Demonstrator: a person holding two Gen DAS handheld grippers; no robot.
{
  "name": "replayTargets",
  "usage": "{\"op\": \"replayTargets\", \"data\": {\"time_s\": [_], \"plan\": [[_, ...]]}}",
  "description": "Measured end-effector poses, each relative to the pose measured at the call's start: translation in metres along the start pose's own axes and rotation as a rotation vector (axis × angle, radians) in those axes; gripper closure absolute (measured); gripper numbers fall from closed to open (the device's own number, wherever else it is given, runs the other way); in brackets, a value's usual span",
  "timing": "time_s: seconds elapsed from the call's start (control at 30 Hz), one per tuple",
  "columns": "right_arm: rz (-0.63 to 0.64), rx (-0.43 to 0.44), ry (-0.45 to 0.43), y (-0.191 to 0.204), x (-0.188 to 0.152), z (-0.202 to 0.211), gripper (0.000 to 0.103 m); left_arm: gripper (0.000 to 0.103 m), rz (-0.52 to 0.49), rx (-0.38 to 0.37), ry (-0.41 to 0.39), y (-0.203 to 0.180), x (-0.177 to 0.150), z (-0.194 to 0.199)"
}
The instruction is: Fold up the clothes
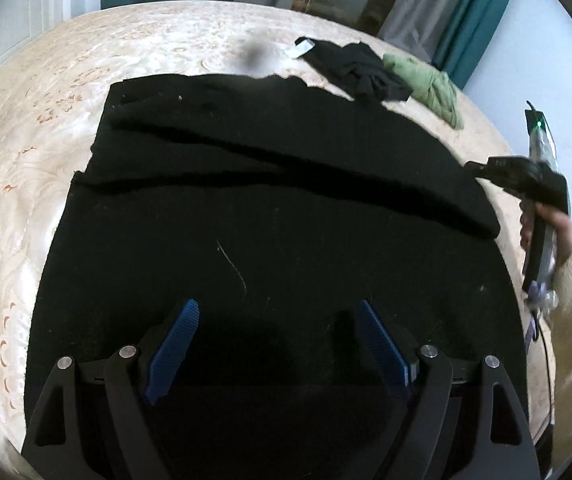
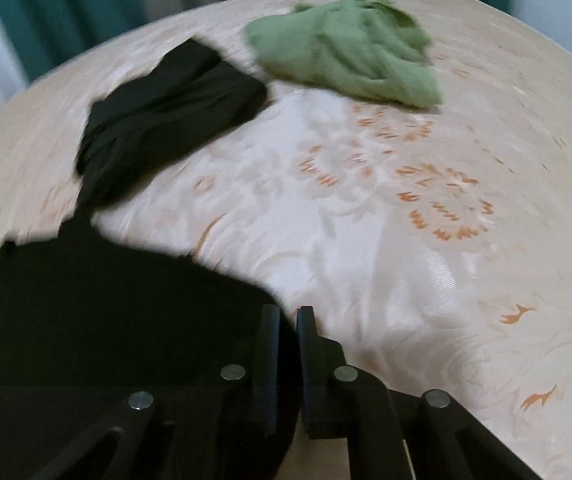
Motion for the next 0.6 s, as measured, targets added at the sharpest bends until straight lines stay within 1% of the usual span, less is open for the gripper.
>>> {"op": "replayTargets", "data": {"time_s": [0.03,0.1,0.17,0.37,0.43,0.5,0.53,0.6], "plan": [[-0.024,-0.039,0.006,-0.009,0.000,-0.005,0.103,0.019,-0.002,0.003,0.005,0.000,-0.001,-0.001],[-0.082,0.015,0.039,-0.017,-0.008,-0.009,0.103,0.019,-0.002,0.006,0.012,0.001,-0.003,-0.003],[-0.116,0.093,-0.018,-0.017,-0.008,0.012,0.102,0.019,0.018,-0.004,0.007,0.001,-0.002,-0.002],[0.126,0.288,-0.021,0.032,-0.059,0.097,0.102,0.019,0.095,-0.048,-0.008,0.005,0.002,0.006],[0.223,0.344,0.015,0.052,-0.087,0.113,0.102,0.019,0.114,-0.067,-0.015,0.004,0.003,0.009],[0.282,0.321,0.051,0.060,-0.109,0.109,0.101,0.019,0.129,-0.086,-0.026,0.002,0.004,0.014],[0.310,0.307,0.069,0.063,-0.120,0.107,0.101,0.019,0.127,-0.072,-0.032,0.003,0.004,0.017],[0.313,0.180,0.106,0.047,-0.130,0.088,0.103,0.019,0.104,0.004,-0.039,0.010,0.004,0.024]]}}
Point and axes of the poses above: each gripper's, at about its wrist camera, not at the fingertips, and z roughly against the way its jaws point, y to its left, x to its top, the point moved 9 cm from there along -z, roughly the way its jaws point, and after that the axes turned 4 degrees about -y, right-handed, at the moved point
